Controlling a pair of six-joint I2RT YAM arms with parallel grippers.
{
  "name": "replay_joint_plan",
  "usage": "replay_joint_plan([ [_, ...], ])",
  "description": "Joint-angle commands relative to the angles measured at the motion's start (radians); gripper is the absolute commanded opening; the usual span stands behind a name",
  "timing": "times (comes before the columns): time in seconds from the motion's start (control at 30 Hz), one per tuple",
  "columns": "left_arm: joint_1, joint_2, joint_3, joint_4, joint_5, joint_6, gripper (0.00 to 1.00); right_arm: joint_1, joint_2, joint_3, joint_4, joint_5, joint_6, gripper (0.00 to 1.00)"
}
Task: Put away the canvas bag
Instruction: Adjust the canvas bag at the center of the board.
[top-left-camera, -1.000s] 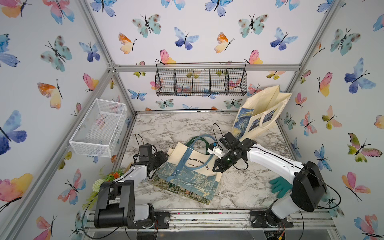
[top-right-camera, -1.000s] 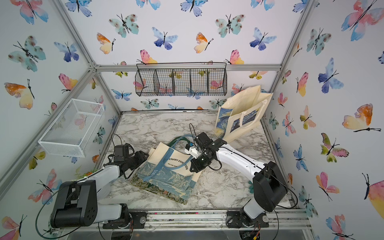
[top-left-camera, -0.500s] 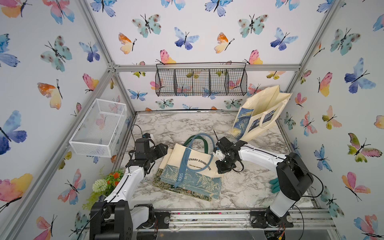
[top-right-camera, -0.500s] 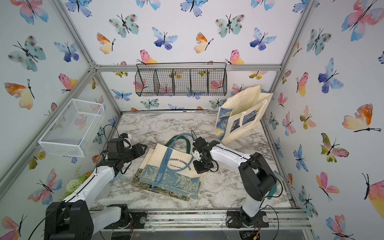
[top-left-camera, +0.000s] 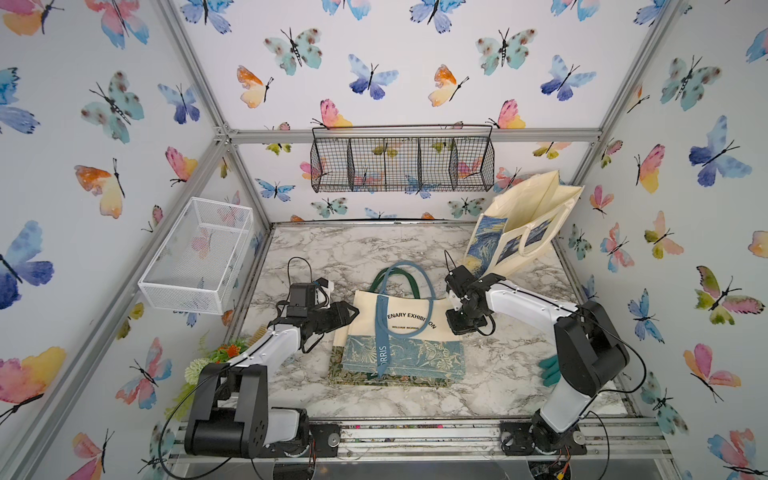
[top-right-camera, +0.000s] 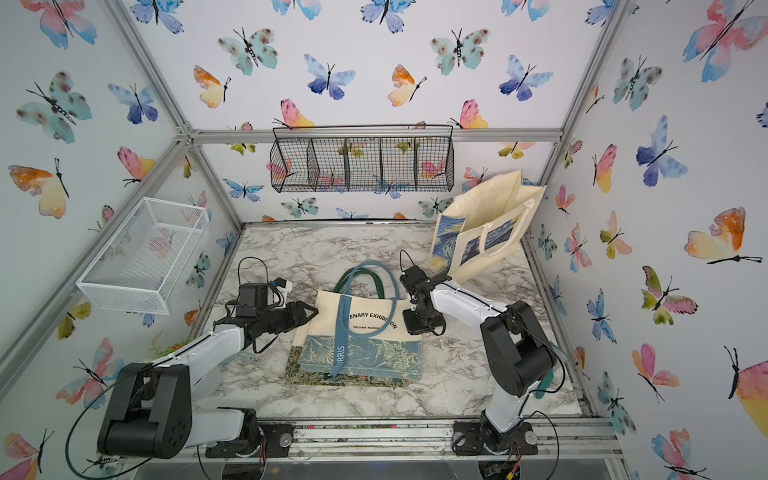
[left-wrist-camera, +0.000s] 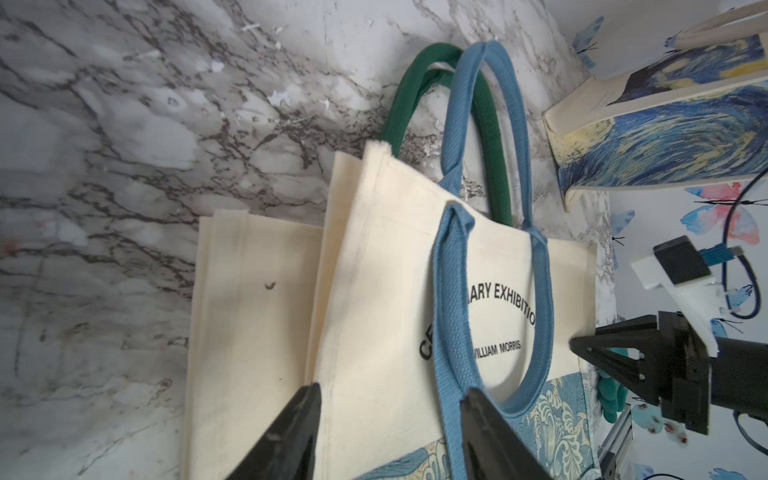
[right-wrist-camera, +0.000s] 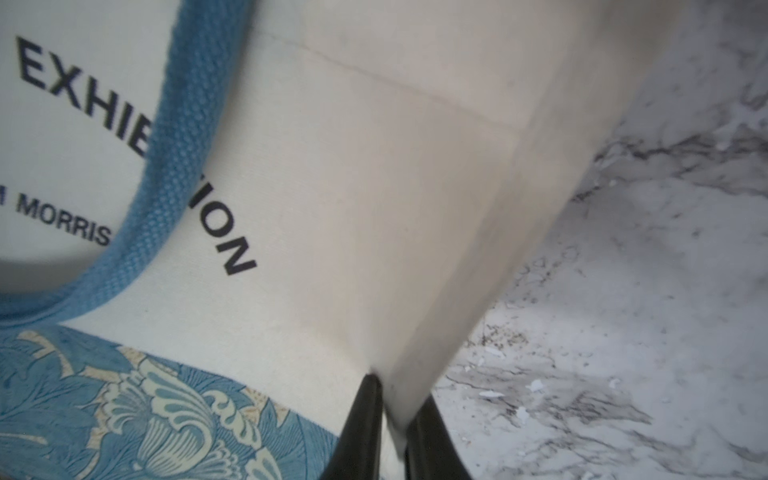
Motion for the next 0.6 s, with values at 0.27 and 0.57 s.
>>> replay_joint_plan([
  [0.27, -0.047, 0.082, 0.013, -0.019, 0.007, 0.003, 0.58, -0.050, 0.028, 0.059, -0.063, 0.168, 0.009, 0.13],
  [0.57, -0.117, 0.134, 0.014, 0.051, 0.065, -0.043, 0.58, -0.118, 0.023, 0.053, -0.048, 0.152, -0.013, 0.13],
])
